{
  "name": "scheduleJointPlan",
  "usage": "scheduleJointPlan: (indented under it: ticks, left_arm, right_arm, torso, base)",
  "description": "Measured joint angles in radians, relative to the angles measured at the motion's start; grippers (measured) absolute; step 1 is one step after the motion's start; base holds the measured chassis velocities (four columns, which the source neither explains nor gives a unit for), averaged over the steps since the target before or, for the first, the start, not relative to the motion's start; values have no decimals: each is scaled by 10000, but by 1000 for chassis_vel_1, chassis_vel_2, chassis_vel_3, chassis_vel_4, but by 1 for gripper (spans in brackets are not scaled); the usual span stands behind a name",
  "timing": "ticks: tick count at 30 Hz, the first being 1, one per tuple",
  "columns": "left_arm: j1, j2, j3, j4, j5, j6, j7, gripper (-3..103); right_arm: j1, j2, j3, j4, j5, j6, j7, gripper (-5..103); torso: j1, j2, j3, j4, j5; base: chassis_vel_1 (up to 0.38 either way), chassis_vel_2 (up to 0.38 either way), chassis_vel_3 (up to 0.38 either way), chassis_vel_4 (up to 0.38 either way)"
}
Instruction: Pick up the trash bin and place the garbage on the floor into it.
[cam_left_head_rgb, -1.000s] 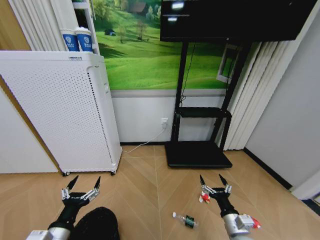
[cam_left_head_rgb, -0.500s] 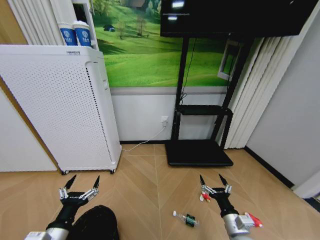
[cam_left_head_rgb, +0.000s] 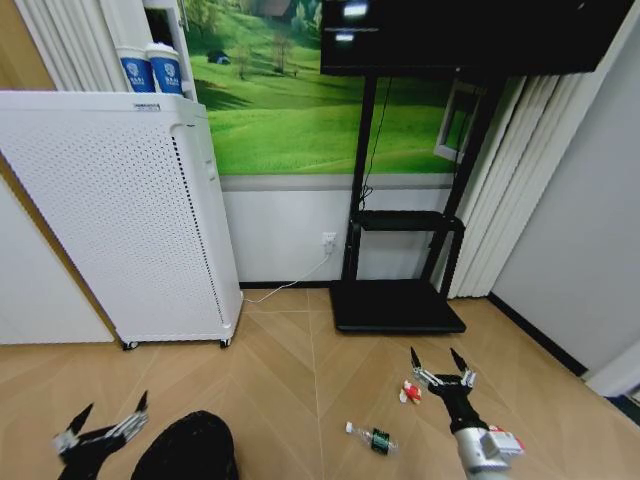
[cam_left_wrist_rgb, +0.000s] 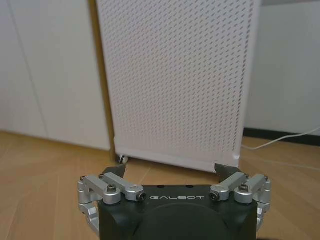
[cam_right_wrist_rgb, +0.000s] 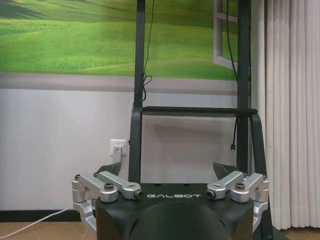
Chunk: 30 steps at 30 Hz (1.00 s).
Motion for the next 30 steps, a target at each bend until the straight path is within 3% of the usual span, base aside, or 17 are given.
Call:
scheduleJointPlan:
  ticks: [1, 6, 11, 13, 16, 30]
  left_arm:
    - [454, 30, -111, 123, -720, 138, -139, 100]
    - [710, 40, 359, 842, -1414, 295, -186, 100]
    - [115, 114, 827, 1308, -1399, 688, 194, 100]
    - [-202, 313, 1054, 1444, -1404, 1178, 507, 100]
    - [-240, 466, 1242, 1480, -1397, 1475, 702, 100]
    - [-16, 521, 1499, 2132, -1368, 1555, 714, 100]
  right_arm:
    - [97, -42, -9, -71, 151, -16, 39, 100]
    - [227, -68, -25, -255, 341, -11, 119, 100]
    - [167, -17, -35, -337, 298, 90, 102, 100]
    - [123, -22, -12, -338, 299, 127, 86, 100]
    - [160, -102, 80, -264, 389, 123, 111, 100]
    - [153, -176, 75, -180, 347, 26, 189, 100]
  torso:
    - [0, 7, 5, 1, 1]
    - [0, 18, 15, 1, -3]
    - [0, 25, 23, -4, -3]
    - [0, 30, 27, -5, -1]
    - [0, 35, 31, -3, -1]
    - [0, 48, 41, -1, 0]
  base:
    - [0, 0, 0, 0]
    - [0, 0, 0, 0]
    - [0, 0, 0, 0]
    - [0, 0, 0, 0]
    - [0, 0, 0, 0]
    - [0, 0, 0, 0]
